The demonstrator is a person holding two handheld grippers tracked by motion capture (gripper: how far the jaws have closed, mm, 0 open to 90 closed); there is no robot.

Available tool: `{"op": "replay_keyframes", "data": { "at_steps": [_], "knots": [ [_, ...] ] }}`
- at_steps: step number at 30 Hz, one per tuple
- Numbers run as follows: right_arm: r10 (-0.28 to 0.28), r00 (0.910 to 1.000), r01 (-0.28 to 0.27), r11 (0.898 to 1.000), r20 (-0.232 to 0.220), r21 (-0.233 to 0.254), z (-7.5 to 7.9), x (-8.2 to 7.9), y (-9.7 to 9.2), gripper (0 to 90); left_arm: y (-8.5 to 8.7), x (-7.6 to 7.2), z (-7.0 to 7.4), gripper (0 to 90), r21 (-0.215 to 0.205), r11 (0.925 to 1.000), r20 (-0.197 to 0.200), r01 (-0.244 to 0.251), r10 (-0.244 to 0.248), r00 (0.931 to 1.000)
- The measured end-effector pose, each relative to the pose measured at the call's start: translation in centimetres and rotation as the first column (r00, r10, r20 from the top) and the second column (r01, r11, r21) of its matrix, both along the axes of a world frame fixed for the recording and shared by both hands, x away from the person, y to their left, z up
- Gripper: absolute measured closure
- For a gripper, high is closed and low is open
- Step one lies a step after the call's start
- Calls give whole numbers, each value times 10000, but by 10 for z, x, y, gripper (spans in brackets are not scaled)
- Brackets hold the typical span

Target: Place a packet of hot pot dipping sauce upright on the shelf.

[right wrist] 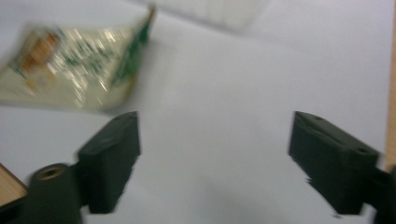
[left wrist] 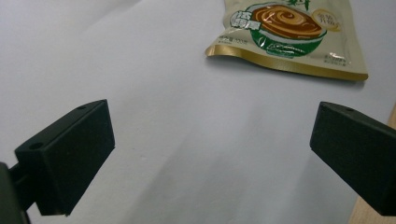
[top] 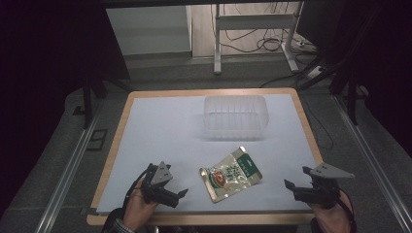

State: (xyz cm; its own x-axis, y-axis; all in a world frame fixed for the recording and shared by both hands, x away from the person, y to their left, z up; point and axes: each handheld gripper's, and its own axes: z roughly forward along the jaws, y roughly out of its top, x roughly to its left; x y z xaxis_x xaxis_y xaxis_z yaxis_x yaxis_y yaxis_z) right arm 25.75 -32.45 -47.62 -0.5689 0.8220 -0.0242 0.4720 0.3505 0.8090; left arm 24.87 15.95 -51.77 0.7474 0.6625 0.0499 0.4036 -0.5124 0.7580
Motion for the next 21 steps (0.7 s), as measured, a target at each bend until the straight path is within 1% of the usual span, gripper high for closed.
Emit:
{"op": "replay_keyframes", "data": {
  "at_steps": [1,2,3,5,8,9,11,12,15,17,19,21],
  "knots": [
    [0,10000,0,10000,0,0,0,0,0,134,0,0,0,0,0,10000,0,0,0,10000],
    [170,9997,-175,9994,-161,-311,-3,1,1,104,0,0,0,0,40,10000,-4,1,-1,10000],
    [225,9992,-236,9991,-317,-345,-5,2,0,96,0,0,-1,0,41,10000,-15,32,-32,10000],
    [258,9972,-271,9995,-707,-167,-8,4,-2,72,-3,-1,-1,0,108,9998,81,180,-181,9998],
    [146,9927,-123,9997,-1201,198,-12,7,-6,49,-4,-2,-1,0,121,9995,135,278,-280,9995],
    [146,9927,-123,9997,-1201,198,-12,7,-6,49,-5,-2,-1,0,121,9994,129,315,-316,9994],
    [116,9906,-56,9990,-1365,440,-13,9,-8,36,-5,-2,-2,0,128,9992,113,368,-369,9993],
    [166,9907,-99,9987,-1348,502,-14,10,-8,29,-5,-2,-2,0,138,9992,110,380,-381,9992],
    [200,9907,-132,9986,-1344,516,-14,10,-8,21,-6,-2,-2,0,148,9990,130,426,-428,9990],
    [397,9898,-324,9980,-1371,551,-14,10,-6,22,-7,-3,-2,0,160,9986,113,513,-515,9986],
    [446,9892,-375,9979,-1399,536,-15,10,-5,22,-8,-3,-3,0,222,9979,87,601,-603,9981],
    [555,9900,-500,9977,-1298,451,-14,10,-2,22,-9,-3,-3,0,252,9974,100,671,-673,9977]
  ]
}}
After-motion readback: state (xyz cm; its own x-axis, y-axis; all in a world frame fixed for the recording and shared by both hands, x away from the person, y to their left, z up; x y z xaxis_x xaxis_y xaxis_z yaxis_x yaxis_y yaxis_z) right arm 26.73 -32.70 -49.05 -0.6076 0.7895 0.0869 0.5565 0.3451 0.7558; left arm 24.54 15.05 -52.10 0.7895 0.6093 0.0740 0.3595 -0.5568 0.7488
